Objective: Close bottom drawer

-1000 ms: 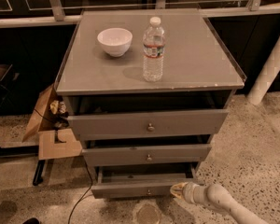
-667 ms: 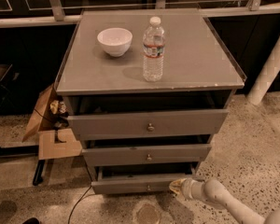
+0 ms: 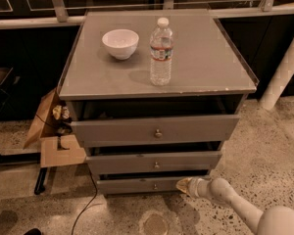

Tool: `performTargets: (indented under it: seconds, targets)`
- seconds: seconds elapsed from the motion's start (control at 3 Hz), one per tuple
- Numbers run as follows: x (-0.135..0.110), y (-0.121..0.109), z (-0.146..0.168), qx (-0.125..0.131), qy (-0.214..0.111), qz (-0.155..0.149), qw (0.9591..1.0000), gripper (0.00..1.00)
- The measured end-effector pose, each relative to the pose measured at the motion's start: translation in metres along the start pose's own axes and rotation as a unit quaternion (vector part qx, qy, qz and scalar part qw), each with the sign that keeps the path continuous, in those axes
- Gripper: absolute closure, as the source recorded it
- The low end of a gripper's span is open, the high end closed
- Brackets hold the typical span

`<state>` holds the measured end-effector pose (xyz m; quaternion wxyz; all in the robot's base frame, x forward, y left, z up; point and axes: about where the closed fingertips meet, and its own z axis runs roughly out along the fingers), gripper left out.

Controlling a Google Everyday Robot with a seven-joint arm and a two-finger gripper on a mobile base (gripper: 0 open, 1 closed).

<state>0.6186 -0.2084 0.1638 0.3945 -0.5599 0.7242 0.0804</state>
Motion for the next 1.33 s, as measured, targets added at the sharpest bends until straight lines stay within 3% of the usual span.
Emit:
performTargets:
  seconds: [0.33,0.67,1.0,1.33]
  targets:
    - [-0.002,-0.007,0.005,0.001,0.004,0.001,1.0,1.0]
    - [-0.011,0.006,0.001,-0.044,0.015,0.004,0.9989,1.0]
    - [-0.001,0.052,-0.035,-0.141,0.042,0.046,0.9881,1.0]
    - [0.003,0.108,-0.09,-0.223,0.052,0.098,0.9686,1.0]
